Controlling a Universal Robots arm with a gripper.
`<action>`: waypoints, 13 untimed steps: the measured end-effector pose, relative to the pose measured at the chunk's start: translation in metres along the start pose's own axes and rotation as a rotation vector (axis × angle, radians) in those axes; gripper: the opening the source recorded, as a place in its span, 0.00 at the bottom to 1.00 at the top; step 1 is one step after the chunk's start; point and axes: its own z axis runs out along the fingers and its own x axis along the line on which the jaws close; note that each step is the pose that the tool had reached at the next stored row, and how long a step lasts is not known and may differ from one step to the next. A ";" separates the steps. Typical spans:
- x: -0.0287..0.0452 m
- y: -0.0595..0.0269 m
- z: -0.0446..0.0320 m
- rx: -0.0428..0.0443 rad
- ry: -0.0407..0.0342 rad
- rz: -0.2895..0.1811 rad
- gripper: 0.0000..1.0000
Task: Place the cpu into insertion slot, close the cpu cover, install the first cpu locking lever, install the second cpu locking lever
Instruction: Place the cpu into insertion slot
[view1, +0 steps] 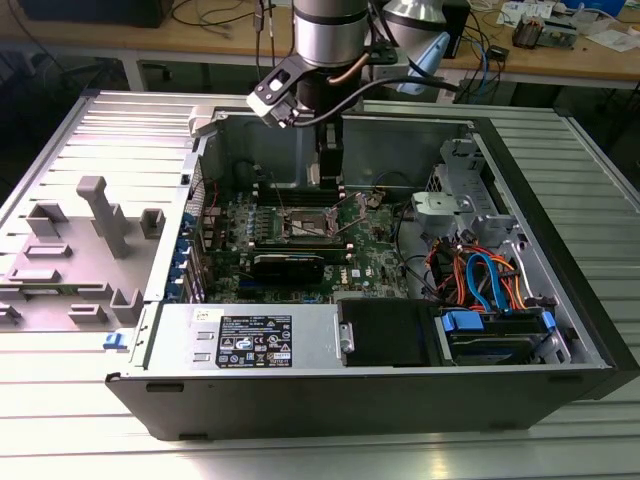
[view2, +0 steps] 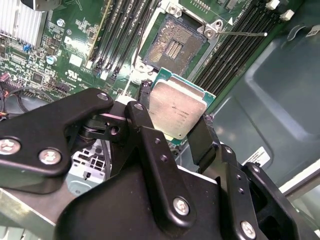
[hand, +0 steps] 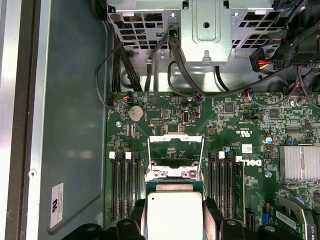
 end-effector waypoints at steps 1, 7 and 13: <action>0.0000 -0.0003 0.0003 0.0000 0.0000 0.000 0.55; -0.0001 -0.0017 0.0013 0.0000 0.0002 -0.003 0.55; -0.0001 -0.0056 0.0029 0.0000 0.0005 -0.005 0.55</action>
